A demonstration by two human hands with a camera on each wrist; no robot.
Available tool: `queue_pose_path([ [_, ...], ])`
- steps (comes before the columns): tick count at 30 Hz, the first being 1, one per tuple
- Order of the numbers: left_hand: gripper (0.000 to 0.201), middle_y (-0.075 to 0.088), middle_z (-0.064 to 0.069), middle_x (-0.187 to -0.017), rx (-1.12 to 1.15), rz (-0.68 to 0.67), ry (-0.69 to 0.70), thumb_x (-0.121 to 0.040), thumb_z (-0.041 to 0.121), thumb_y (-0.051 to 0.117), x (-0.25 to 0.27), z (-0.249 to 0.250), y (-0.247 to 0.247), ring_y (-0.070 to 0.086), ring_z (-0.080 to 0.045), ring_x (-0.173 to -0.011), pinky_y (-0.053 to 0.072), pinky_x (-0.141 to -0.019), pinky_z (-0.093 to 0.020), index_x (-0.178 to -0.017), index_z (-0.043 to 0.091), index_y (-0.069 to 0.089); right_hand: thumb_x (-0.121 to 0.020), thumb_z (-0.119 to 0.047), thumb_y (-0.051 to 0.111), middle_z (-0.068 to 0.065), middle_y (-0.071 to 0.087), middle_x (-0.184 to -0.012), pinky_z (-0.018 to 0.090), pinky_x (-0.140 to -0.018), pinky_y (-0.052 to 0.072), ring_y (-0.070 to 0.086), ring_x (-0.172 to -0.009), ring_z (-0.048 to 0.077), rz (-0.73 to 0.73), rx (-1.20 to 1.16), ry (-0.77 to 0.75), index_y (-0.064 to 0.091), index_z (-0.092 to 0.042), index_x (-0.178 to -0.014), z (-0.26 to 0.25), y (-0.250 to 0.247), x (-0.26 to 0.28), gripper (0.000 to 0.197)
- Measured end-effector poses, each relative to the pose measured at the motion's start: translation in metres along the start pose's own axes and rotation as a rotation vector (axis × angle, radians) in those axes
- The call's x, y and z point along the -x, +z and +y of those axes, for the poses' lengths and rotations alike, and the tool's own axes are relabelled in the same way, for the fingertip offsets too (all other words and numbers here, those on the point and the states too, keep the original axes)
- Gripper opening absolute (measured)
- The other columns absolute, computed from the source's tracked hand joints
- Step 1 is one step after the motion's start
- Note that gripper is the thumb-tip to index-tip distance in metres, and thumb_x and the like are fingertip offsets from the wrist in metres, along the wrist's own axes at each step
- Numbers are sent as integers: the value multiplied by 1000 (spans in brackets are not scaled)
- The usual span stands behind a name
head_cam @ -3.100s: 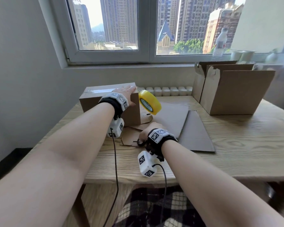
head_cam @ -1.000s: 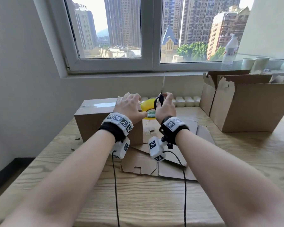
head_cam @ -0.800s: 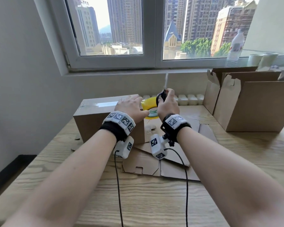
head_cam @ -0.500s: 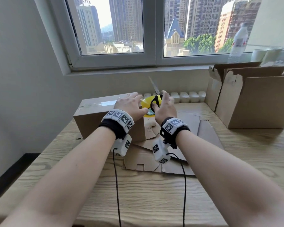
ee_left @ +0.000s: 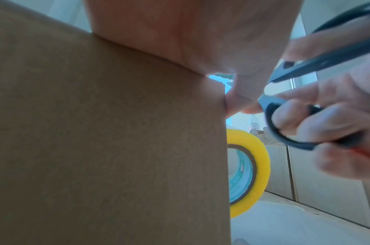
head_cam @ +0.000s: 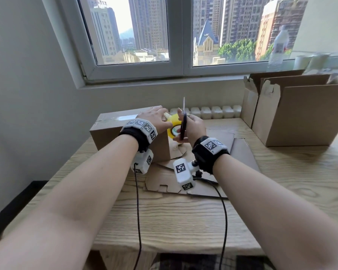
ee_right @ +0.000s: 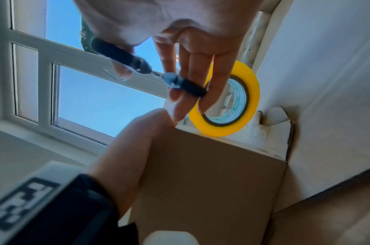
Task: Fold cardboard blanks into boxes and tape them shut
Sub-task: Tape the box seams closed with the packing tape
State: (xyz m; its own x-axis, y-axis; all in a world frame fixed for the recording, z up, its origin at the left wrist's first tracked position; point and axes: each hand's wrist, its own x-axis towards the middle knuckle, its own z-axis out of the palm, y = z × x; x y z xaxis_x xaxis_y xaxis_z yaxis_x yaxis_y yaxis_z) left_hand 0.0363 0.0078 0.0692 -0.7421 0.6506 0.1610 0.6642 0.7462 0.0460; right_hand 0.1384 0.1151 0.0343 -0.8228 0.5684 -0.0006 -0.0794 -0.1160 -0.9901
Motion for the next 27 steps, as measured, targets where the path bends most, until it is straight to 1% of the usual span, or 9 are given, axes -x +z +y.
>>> queue_pose_path([
  [3,70,23,6,-160,3,-42,-5,-91,52,48,-4,-3,-1,27,-18,-145,30,-114,-39,-152,26,26,-91,-49,61,7,51,-63,23,-43,47,47,-41,18,-186,-152,192,59,-8,-86,-10,-10,14,41],
  [6,91,16,3,-163,-8,-100,-12,-78,61,51,-6,-3,-2,19,-18,-149,24,-118,-41,-155,23,20,-92,-50,55,6,51,-61,22,-43,45,47,-40,17,-293,-80,245,62,-8,-84,-10,-21,23,43],
  [8,103,13,1,-164,0,-119,-27,-68,60,55,-5,-2,-1,16,-19,-150,20,-119,-44,-156,22,17,-92,-51,55,5,51,-57,20,-42,43,47,-39,15,-334,-44,272,62,-7,-85,-8,-26,29,45],
  [11,102,8,0,-165,-1,-120,-22,-76,51,69,-5,-4,1,11,-19,-151,16,-121,-48,-157,22,14,-91,-51,56,4,51,-55,19,-41,41,46,-38,14,-344,-40,309,62,-6,-86,-4,-31,34,45],
  [14,107,9,-1,-165,-16,-121,-8,-74,51,74,-7,-6,2,11,-20,-151,17,-120,-49,-156,22,13,-89,-51,58,3,51,-54,19,-43,40,45,-39,14,-342,-11,321,61,-6,-86,-4,-33,34,45],
  [17,108,11,-1,-164,-42,-111,13,-72,51,75,-9,-6,4,14,-20,-150,19,-120,-46,-156,22,14,-91,-49,58,4,51,-55,18,-42,42,46,-36,14,-319,10,334,59,-8,-83,-5,-28,33,42],
  [21,105,16,-1,-163,-54,-71,29,-73,49,76,-9,-6,4,20,-21,-149,22,-119,-43,-155,22,17,-92,-48,61,6,50,-59,19,-48,47,47,-36,15,-253,-9,352,56,-10,-78,-2,-7,27,40],
  [24,104,18,-2,-163,-58,-69,32,-73,45,76,-9,-7,5,21,-22,-148,23,-119,-44,-155,21,17,-91,-47,64,7,51,-60,20,-45,50,47,-35,16,-206,-48,343,55,-8,-82,2,8,17,40],
  [27,95,30,-4,-158,-55,-60,40,-72,37,77,-8,-7,5,29,-24,-144,29,-115,-45,-150,18,28,-93,-48,62,5,53,-62,20,-45,48,48,-34,14,-200,-30,306,54,-11,-78,5,16,7,41],
])
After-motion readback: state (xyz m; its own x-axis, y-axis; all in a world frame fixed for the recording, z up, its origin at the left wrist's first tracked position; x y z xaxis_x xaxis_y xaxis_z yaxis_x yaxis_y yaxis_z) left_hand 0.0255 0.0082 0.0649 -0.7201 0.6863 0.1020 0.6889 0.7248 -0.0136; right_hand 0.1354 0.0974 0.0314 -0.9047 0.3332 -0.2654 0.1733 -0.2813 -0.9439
